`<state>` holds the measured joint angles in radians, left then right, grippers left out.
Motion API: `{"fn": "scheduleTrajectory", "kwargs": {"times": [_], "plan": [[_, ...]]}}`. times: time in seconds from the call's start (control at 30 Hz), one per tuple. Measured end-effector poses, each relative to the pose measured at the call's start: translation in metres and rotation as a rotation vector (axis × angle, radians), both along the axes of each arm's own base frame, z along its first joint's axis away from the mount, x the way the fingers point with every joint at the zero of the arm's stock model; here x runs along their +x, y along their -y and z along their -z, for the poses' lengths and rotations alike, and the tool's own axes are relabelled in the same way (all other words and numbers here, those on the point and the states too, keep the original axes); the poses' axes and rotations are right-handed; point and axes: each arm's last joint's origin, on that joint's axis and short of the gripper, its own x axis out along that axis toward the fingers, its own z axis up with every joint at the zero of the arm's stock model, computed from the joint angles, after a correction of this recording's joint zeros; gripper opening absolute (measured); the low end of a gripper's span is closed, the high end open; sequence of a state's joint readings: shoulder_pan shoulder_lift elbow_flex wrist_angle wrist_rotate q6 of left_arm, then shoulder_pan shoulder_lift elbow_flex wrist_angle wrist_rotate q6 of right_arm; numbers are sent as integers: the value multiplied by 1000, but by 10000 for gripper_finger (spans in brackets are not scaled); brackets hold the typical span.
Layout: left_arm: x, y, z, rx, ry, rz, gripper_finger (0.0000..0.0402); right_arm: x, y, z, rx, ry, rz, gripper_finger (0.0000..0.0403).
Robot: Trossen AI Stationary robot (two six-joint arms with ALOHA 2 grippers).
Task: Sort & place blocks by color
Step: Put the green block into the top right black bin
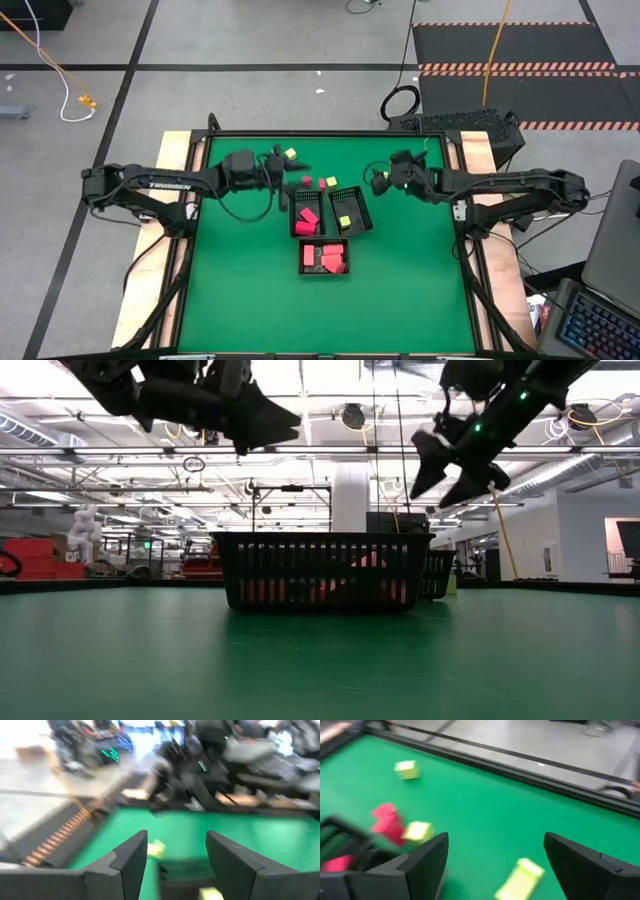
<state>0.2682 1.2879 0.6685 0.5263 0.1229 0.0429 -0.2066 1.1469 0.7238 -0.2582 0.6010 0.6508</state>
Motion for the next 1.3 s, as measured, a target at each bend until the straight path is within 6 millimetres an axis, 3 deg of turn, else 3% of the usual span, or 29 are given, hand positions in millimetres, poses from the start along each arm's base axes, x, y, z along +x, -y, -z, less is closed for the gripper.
{"fn": "scheduleTrajectory", "kwargs": {"times": [0.13, 0.4, 0.8, 1.03, 1.3], "plan": [[-11, -15, -2, -45, -5, -55, 204, -4, 12, 8, 75, -33, 38, 315], [-16, -21, -6, -39, 2, -84, 205, -4, 14, 20, 146, -91, 47, 283], [-32, -8, -14, -73, -71, -63, 205, 6, 14, 44, 239, -179, 14, 265], [-45, 5, -27, -31, -50, -26, 205, 8, 18, 43, 221, -160, 11, 276], [-45, 7, -28, 56, -60, -10, 205, 16, 21, 37, 111, -163, -109, 273]]}}
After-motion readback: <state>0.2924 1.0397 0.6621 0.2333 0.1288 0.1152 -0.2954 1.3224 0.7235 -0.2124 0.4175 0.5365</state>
